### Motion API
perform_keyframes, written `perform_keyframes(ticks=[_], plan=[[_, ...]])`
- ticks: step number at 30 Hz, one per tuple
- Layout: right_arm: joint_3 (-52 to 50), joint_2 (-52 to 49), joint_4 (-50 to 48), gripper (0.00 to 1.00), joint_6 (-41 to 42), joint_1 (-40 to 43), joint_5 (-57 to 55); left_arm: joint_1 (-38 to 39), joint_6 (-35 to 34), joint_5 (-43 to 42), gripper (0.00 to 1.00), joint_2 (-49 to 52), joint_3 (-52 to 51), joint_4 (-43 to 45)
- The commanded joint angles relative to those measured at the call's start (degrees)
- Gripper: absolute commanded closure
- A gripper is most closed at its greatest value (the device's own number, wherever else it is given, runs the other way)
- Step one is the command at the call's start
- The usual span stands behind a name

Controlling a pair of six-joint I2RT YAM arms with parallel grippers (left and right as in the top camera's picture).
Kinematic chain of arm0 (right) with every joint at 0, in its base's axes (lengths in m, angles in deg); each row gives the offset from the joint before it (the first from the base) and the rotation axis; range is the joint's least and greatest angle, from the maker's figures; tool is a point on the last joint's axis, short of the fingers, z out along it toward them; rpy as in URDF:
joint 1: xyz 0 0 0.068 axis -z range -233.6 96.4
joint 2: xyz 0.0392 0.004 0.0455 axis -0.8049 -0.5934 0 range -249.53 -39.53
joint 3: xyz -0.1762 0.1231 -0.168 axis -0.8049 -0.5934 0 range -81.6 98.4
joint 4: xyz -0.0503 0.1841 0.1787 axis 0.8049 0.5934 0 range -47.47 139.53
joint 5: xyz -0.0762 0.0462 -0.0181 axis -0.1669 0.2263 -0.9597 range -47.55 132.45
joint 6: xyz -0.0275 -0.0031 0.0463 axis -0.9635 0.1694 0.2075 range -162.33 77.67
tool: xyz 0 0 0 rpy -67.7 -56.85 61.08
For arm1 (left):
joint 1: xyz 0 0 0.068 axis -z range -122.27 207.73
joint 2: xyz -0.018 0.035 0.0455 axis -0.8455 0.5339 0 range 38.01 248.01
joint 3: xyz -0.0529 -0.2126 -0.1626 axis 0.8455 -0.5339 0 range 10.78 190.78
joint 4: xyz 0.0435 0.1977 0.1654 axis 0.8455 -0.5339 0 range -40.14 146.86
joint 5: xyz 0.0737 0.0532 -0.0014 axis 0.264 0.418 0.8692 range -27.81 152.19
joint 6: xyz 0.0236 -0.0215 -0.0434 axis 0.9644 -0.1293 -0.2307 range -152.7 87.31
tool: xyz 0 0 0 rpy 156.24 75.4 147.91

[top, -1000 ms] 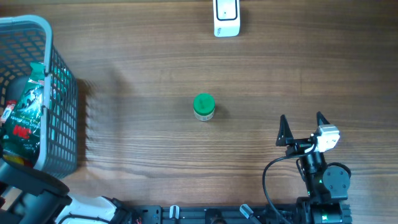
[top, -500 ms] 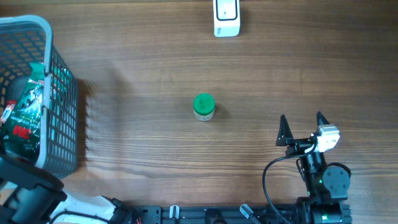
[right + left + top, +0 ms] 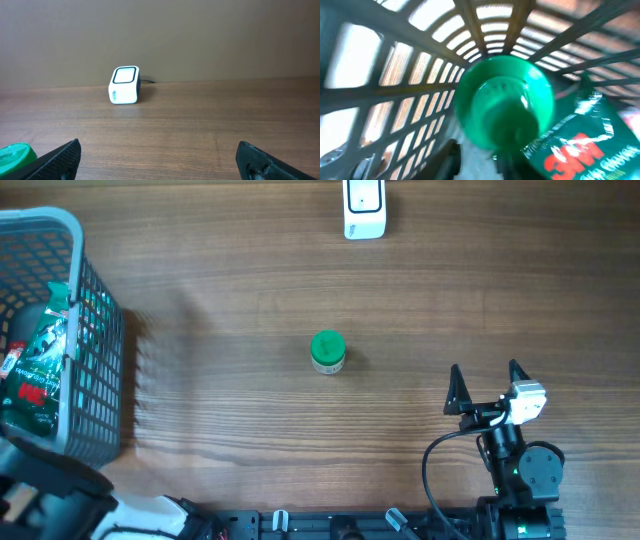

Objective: Scan the item barcode
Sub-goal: 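Reach into the basket and grasp the red-capped bottle with the left gripper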

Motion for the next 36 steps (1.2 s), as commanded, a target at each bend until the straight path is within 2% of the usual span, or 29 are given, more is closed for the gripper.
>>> perform_keyframes(ticks=[1, 3, 4, 6, 16, 19, 22, 24, 28, 29, 32, 36], plan=[[0.0, 0.0, -0.2, 0.00, 1.0, -0.2, -0.8, -0.3, 0.7, -0.3, 0.32, -5.8, 2.0, -0.2], [0.0, 0.0, -0.2, 0.00, 1.0, -0.2, -0.8, -0.3, 0.7, 0.0, 0.07, -6.5, 2.0, 0.0], [0.0, 0.0, -0.2, 0.00, 1.0, -0.2, -0.8, -0.3, 1.4, 0.7, 0.01, -6.6, 2.0, 0.5], [0.0, 0.0, -0.2, 0.00, 1.0, -0.2, -0.8, -0.5, 3.7, 1.1, 0.00, -6.5, 2.0, 2.3], [0.0, 0.0, -0.2, 0.00, 1.0, -0.2, -0.8, -4.6, 3.8, 1.5, 0.01, -4.4, 2.0, 4.9], [0.0, 0.0, -0.2, 0.00, 1.0, -0.2, -0.8, -5.5, 4.4, 1.4, 0.07, -1.0, 2.0, 4.6], [0.0, 0.0, -0.2, 0.00, 1.0, -0.2, -0.8, -5.5, 6.1, 1.4, 0.22, 1.2, 2.0, 5.1], [0.0, 0.0, -0.2, 0.00, 1.0, -0.2, -0.8, -5.5, 6.1, 1.4, 0.27, 1.8, 2.0, 5.1], [0.0, 0.0, -0.2, 0.00, 1.0, -0.2, -0.8, -5.5, 6.1, 1.5, 0.53, 1.8, 2.0, 5.0], [0.0, 0.0, -0.2, 0.00, 1.0, -0.2, -0.8, -5.5, 6.1, 1.5, 0.62, 1.8, 2.0, 4.9], [0.0, 0.0, -0.2, 0.00, 1.0, -0.2, -0.8, -5.5, 6.1, 1.4, 0.74, 1.8, 2.0, 4.7], [0.0, 0.0, -0.2, 0.00, 1.0, -0.2, -0.8, -4.7, 6.2, 1.0, 0.76, 1.1, 2.0, 4.5]])
